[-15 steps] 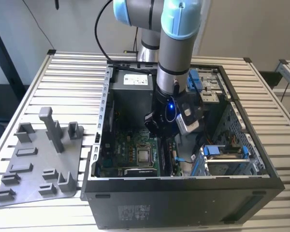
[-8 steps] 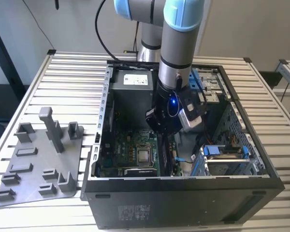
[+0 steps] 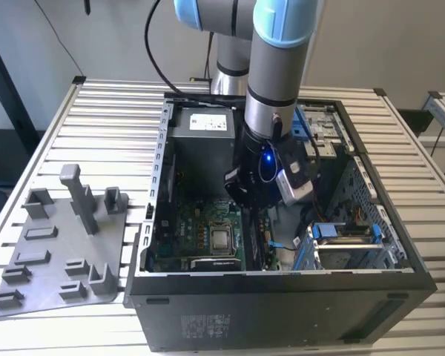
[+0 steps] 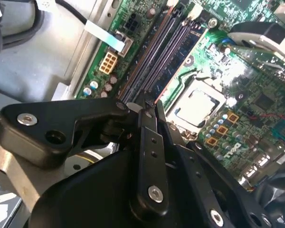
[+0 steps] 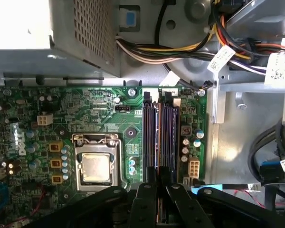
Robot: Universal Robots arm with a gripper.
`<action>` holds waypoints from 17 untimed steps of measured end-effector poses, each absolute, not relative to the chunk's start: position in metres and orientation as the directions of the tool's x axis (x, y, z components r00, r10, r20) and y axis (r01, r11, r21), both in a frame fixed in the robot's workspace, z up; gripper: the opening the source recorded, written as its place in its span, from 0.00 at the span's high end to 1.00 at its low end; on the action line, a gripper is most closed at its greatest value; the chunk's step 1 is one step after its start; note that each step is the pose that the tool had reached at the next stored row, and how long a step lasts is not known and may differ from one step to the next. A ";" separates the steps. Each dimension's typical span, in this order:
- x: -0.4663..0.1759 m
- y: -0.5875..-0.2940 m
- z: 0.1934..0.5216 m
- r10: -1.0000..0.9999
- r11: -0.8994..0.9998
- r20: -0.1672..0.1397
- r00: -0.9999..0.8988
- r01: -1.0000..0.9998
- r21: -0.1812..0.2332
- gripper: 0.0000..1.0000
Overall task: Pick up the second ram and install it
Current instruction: 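Insert the second ram into the second slot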
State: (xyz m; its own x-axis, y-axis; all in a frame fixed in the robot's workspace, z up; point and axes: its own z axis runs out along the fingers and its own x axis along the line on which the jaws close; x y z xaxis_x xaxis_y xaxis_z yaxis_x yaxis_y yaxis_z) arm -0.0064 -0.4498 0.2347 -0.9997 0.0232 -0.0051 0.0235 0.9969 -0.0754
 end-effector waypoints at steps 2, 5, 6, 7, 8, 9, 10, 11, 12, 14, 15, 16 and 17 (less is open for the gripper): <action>-0.006 -0.450 0.234 0.023 0.997 -0.005 -1.000 0.024 -0.075 0.86; -0.006 -0.450 0.232 0.023 0.997 -0.005 -1.000 0.024 -0.075 0.86; -0.006 -0.450 0.230 0.023 0.997 -0.005 -1.000 0.024 -0.073 0.86; -0.006 -0.450 0.229 0.023 0.997 -0.005 -1.000 0.024 -0.072 0.86; -0.006 -0.450 0.228 0.023 0.997 -0.005 -1.000 0.024 -0.071 0.86; -0.006 -0.450 0.228 0.023 0.997 -0.005 -1.000 0.024 -0.071 0.86; -0.006 -0.450 0.228 0.023 0.997 -0.005 -1.000 0.023 -0.071 0.86; -0.006 -0.450 0.227 0.021 0.997 -0.005 -1.000 0.021 -0.070 0.86; -0.007 -0.450 0.227 0.020 0.997 -0.005 -1.000 0.020 -0.069 0.86; -0.007 -0.451 0.226 0.019 0.998 -0.005 -1.000 0.019 -0.068 0.86; -0.007 -0.451 0.225 0.018 0.998 -0.005 -1.000 0.019 -0.068 0.86; -0.007 -0.451 0.225 0.018 0.998 -0.004 -1.000 0.018 -0.068 0.86; -0.007 -0.451 0.225 0.018 0.998 -0.004 -1.000 0.018 -0.068 0.86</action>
State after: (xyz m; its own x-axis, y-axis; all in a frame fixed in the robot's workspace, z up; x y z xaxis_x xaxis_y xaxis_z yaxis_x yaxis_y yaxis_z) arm -0.0070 -0.4514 0.2253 -0.9998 0.0176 -0.0040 0.0178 0.9975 -0.0679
